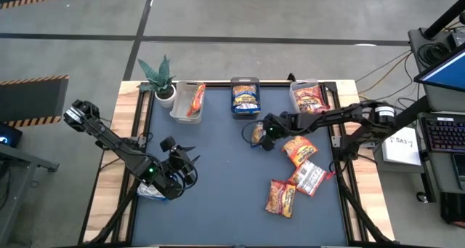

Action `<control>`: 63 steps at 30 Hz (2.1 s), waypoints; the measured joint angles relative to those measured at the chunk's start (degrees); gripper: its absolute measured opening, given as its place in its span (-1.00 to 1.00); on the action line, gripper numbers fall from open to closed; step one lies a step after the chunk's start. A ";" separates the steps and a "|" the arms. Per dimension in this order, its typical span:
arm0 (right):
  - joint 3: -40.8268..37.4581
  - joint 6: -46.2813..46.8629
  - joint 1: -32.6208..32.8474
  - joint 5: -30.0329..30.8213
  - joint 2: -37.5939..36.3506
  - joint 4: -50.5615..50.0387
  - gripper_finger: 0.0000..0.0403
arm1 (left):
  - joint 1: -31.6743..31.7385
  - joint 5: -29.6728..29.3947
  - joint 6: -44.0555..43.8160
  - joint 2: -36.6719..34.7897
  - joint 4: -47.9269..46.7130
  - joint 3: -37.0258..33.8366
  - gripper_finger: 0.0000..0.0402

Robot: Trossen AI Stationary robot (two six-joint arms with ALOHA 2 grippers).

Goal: Sort Maruchan noodles
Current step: Put the blue noodle pack into the black bin

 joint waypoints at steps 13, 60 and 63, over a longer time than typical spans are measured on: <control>4.32 -5.53 7.13 -14.51 3.08 21.87 -0.96 | 0.15 -0.44 -0.03 -0.02 3.50 0.01 -0.24; -1.37 -1.62 6.02 -3.74 -15.72 -0.55 -0.95 | 8.91 11.22 20.07 14.51 44.40 -1.50 -0.24; -1.34 -1.54 6.02 -4.15 -18.03 -0.33 -0.95 | 11.50 17.07 24.29 17.89 49.17 -1.50 -0.24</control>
